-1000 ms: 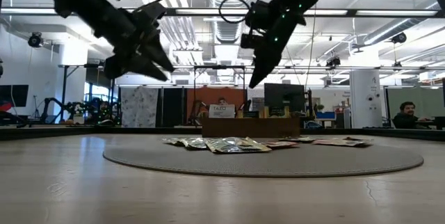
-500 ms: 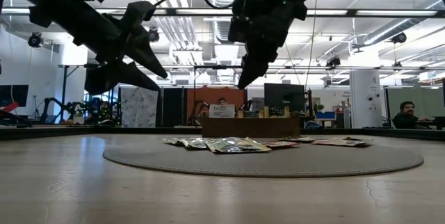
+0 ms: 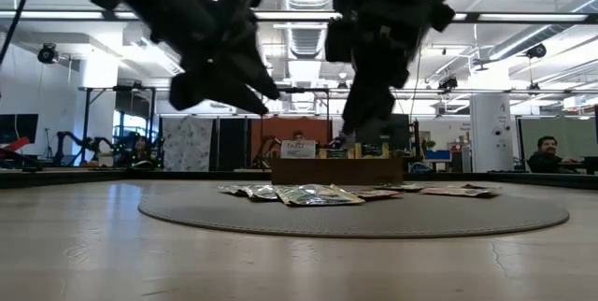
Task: Pick & Place Tea
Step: Put the yellow tea bag into the right section of the wooden organizer
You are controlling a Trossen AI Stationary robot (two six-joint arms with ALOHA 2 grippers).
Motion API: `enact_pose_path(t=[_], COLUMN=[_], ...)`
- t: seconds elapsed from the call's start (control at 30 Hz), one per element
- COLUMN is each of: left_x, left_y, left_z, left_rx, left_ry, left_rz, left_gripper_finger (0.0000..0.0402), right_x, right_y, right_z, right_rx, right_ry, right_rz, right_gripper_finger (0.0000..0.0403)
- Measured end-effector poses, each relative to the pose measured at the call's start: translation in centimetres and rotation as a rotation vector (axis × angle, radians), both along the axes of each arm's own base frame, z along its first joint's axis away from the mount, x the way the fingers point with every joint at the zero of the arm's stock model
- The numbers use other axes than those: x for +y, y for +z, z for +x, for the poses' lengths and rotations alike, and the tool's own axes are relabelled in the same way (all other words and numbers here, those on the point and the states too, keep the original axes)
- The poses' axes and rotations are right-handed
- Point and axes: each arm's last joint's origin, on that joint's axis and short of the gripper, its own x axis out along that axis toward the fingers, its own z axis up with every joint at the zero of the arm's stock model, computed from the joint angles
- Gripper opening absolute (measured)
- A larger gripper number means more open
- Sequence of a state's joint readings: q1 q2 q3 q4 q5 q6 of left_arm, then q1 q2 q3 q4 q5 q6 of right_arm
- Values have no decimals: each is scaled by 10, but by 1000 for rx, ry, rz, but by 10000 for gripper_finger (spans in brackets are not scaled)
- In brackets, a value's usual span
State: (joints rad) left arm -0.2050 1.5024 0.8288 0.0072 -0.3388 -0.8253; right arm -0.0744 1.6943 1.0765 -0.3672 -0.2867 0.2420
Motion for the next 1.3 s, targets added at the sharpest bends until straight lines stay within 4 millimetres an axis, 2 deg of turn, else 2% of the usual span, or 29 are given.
enact_pose_path(t=[0.17, 0.27, 0.47, 0.7, 0.83, 1.03, 1.3], left_x=[-9, -12, -18, -16, -16, -16, -14], left_y=[-14, -23, -35, -42, -44, -49, -49], left_z=[26, 35, 46, 43, 42, 40, 39], left_rx=[62, 95, 137, 177, 192, 221, 224], left_ry=[-103, -129, -216, -313, -394, -512, -594], left_rz=[-27, -30, 35, 145, 236, 348, 395], left_gripper_finger=[140, 140, 140, 140, 140, 140, 140], right_x=[7, 14, 33, 56, 66, 68, 72], right_y=[-25, -40, -50, -51, -58, -62, -63], right_z=[-9, -12, -10, -8, -4, -1, -2], right_rx=[24, 65, 85, 120, 143, 152, 178], right_ry=[-71, -97, -101, -201, -300, -488, -563], right_rz=[65, 100, 141, 258, 347, 362, 416], right_gripper_finger=[160, 164, 169, 169, 169, 169, 169])
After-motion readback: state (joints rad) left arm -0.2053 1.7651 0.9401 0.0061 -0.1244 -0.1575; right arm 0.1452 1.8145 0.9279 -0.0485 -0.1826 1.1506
